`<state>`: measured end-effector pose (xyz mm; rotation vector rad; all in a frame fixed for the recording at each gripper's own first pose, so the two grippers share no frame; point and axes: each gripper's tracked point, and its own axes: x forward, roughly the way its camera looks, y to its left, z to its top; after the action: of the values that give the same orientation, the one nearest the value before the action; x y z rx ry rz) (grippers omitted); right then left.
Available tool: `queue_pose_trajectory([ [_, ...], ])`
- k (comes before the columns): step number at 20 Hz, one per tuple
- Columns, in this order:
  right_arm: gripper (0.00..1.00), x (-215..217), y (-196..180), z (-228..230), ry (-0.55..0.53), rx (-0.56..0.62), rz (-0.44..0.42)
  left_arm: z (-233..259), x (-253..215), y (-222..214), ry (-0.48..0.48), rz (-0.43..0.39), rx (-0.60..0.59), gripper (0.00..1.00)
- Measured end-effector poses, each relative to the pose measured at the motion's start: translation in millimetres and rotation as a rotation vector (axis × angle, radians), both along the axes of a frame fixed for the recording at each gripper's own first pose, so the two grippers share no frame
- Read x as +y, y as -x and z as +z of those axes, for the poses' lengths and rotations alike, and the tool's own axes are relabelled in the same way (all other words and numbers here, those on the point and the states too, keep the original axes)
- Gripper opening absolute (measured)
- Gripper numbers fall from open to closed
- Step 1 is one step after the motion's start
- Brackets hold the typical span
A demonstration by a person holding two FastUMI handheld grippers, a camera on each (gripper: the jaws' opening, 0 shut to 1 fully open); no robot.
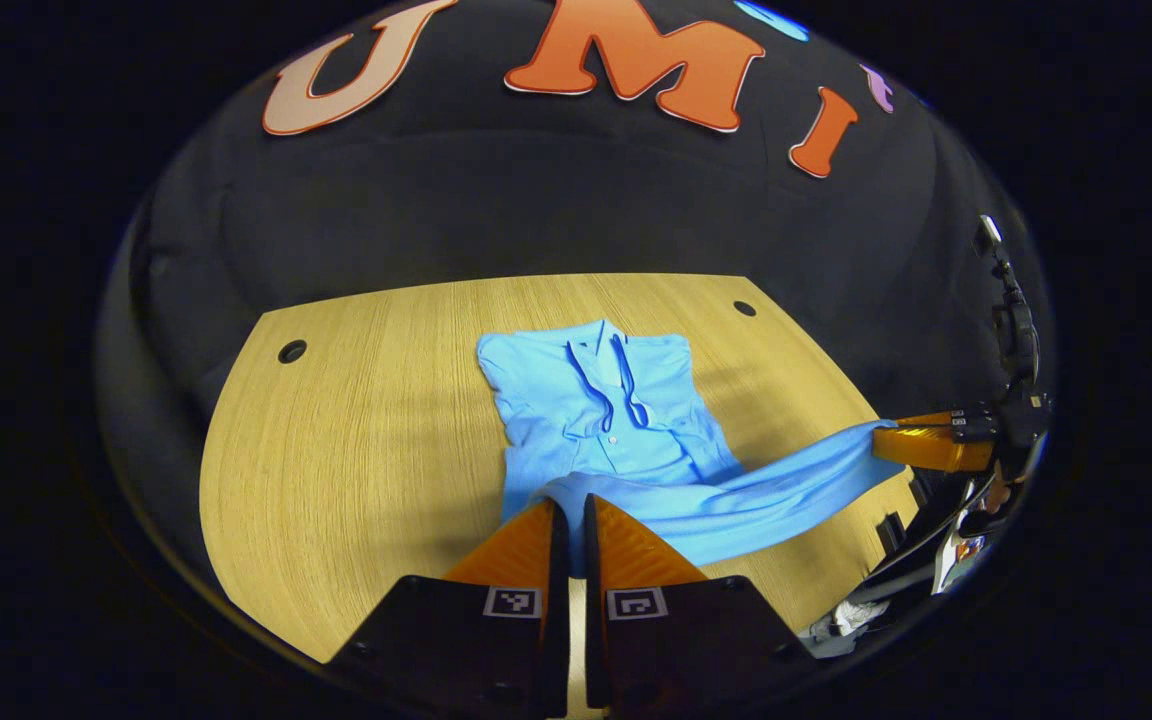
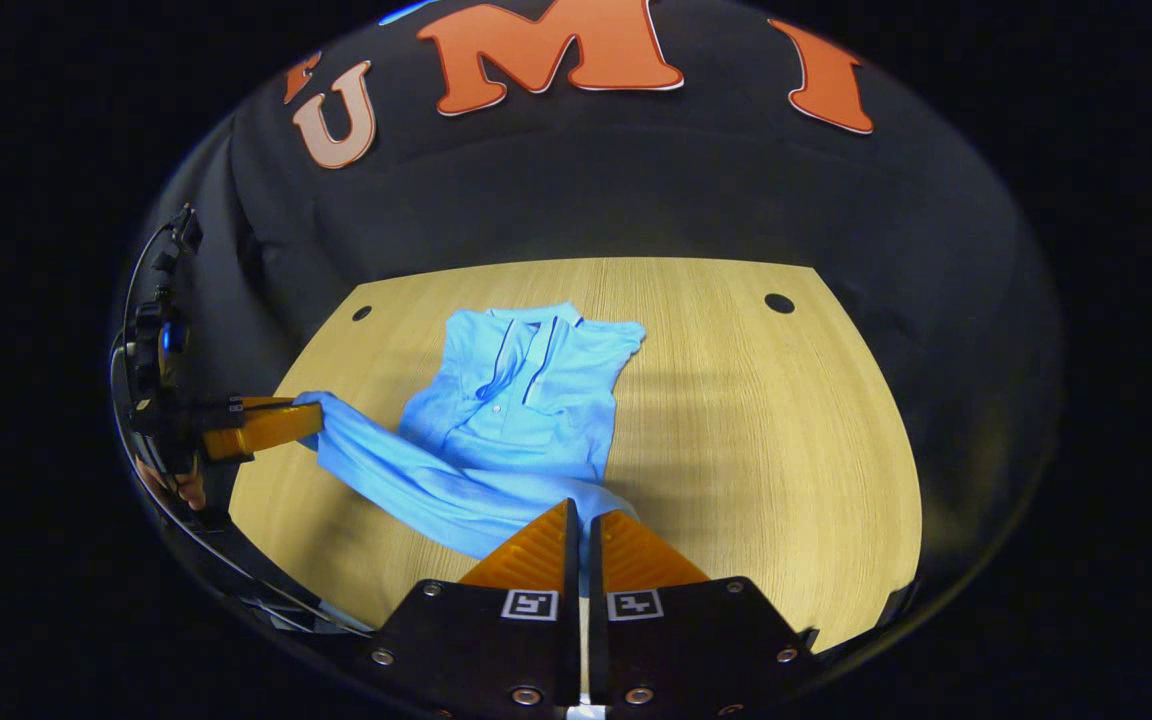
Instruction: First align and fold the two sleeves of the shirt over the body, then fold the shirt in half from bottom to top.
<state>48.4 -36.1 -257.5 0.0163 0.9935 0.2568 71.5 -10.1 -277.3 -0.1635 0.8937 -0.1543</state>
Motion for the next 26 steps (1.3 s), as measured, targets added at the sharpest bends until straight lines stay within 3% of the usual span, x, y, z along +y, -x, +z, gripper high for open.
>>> queue_pose_trajectory([
  [10, 0.04, 16, -141, -41, 0.025, -0.012, -0.03, -44, 37, -144, 0.046, -0.018, -0.007, 0.1],
  [16, 0.04, 23, -215, -79, 0.056, -0.002, -0.052, -89, 49, -206, 0.046, -0.033, 0.021, 0.1],
  [21, 0.05, 29, -241, -104, 0.043, 0.041, -0.1, -103, 61, -233, 0.038, 0.011, 0.036, 0.11],
  [22, 0.06, 30, -244, -104, 0.035, 0.036, -0.113, -105, 65, -235, 0.04, 0.032, 0.033, 0.17],
  [23, 0.12, 29, -245, -103, 0.041, 0.025, -0.127, -102, 70, -236, 0.039, 0.054, 0.025, 0.18],
  [25, 0.32, 29, -247, -94, 0.056, -0.015, -0.112, -97, 73, -232, 0.048, 0.069, 0.026, 0.38],
  [26, 0.49, 28, -246, -87, 0.063, -0.036, -0.099, -91, 73, -227, 0.049, 0.067, 0.031, 0.56],
])
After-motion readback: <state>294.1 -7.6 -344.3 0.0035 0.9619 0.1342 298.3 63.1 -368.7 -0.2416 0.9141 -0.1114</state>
